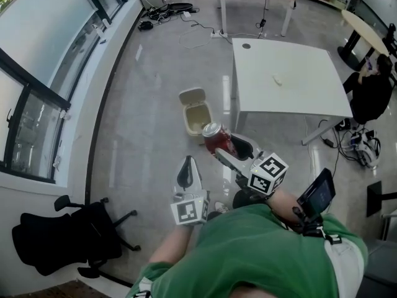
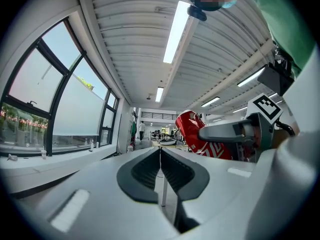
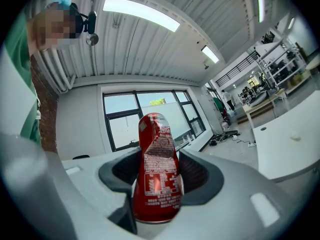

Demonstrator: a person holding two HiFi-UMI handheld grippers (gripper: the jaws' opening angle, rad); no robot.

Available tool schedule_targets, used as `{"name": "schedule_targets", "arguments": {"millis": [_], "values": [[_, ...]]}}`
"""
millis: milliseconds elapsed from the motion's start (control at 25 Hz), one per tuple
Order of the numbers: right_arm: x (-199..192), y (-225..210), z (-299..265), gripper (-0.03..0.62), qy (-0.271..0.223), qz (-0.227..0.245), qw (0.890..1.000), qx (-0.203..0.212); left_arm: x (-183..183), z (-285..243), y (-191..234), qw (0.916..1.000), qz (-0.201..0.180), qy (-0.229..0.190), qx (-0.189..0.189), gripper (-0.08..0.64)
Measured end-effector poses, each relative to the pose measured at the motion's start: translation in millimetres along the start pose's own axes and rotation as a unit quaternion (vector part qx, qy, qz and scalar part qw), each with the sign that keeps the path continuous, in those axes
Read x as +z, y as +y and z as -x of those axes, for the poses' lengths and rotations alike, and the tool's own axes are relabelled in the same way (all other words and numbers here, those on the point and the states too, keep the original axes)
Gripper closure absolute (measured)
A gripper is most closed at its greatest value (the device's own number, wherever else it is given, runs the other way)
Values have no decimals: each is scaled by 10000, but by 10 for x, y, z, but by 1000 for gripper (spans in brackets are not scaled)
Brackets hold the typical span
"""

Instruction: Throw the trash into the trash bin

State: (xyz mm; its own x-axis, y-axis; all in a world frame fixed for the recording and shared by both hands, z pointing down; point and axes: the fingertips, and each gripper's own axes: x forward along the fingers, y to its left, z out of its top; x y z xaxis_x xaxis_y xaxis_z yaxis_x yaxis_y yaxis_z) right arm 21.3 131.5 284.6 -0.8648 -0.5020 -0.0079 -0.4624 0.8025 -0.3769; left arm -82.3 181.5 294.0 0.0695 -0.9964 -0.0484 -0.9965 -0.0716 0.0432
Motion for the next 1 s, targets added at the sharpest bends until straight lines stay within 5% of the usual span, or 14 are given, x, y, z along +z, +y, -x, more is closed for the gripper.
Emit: {"name": "schedule_targets", "arguments": {"millis": [1000], "values": [[378, -1462, -1156, 359, 8, -342, 9987, 390, -141, -1764, 339, 9980, -384, 220, 454, 551]]}}
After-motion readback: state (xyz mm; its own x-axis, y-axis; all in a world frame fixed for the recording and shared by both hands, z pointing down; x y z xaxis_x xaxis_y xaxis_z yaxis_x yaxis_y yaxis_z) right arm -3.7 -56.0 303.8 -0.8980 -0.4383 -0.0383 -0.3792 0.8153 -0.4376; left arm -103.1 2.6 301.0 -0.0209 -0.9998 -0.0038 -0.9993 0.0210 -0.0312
